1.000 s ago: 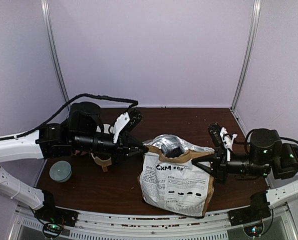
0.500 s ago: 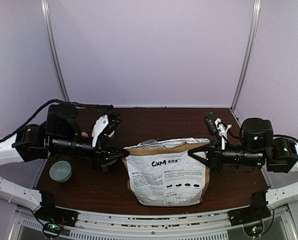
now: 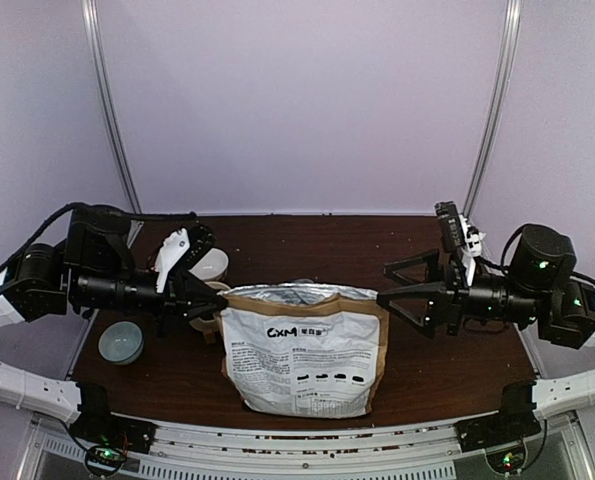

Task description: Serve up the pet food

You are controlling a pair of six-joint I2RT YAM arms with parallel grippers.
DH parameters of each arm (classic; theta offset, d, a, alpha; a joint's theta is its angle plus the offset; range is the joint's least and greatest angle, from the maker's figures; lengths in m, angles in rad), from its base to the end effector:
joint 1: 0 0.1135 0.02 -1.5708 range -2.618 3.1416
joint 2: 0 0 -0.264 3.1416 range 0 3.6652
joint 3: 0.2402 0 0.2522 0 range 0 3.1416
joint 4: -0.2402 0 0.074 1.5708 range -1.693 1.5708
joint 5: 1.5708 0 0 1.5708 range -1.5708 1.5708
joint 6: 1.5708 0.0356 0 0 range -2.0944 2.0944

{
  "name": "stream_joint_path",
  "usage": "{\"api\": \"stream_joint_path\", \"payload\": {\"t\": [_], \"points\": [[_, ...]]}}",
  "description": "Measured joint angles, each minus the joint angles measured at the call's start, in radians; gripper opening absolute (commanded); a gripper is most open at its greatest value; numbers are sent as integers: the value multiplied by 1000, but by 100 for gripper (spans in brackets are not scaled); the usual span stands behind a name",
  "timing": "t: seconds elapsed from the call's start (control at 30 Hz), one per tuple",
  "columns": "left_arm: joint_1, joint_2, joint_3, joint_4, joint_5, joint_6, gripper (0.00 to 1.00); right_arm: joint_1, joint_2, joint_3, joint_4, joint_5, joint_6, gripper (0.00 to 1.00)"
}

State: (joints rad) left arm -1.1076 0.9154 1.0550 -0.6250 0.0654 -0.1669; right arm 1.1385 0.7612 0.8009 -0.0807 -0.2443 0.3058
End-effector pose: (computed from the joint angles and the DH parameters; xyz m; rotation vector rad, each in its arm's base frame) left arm 0.0829 -0.1712 0.3652 1.0202 1.9122 -0.8346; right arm 0.0675 0.1668 0.3608 -0.9037 1.5297 1.2820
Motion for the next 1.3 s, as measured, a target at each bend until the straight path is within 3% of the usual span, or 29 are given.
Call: {"api": "stream_joint_path", "payload": {"t": [0.07, 0.4, 0.6, 1.07, 1.1, 1.23, 1.3], "points": [[0, -1, 0, -1, -2, 2, 0, 0, 16, 3, -9, -15, -16, 81], [1, -1, 6, -15, -4, 5, 0, 0, 143, 13, -17, -122, -46, 41], [1, -1, 19, -42, -9, 5, 0, 0, 151, 14, -12, -119, -50, 2], [-5, 2, 44, -87, -17, 39, 0, 7, 91, -88, 106, -74, -1, 0], [-5, 14, 60, -105, -15, 40, 2, 7, 91, -90, 111, -76, 7, 0], [-4, 99, 171, -210, -15, 52, 51, 5, 92, -90, 110, -87, 14, 0], [-16, 151, 264, -256, -32, 65, 65, 2, 92, -90, 108, -103, 16, 10]]}}
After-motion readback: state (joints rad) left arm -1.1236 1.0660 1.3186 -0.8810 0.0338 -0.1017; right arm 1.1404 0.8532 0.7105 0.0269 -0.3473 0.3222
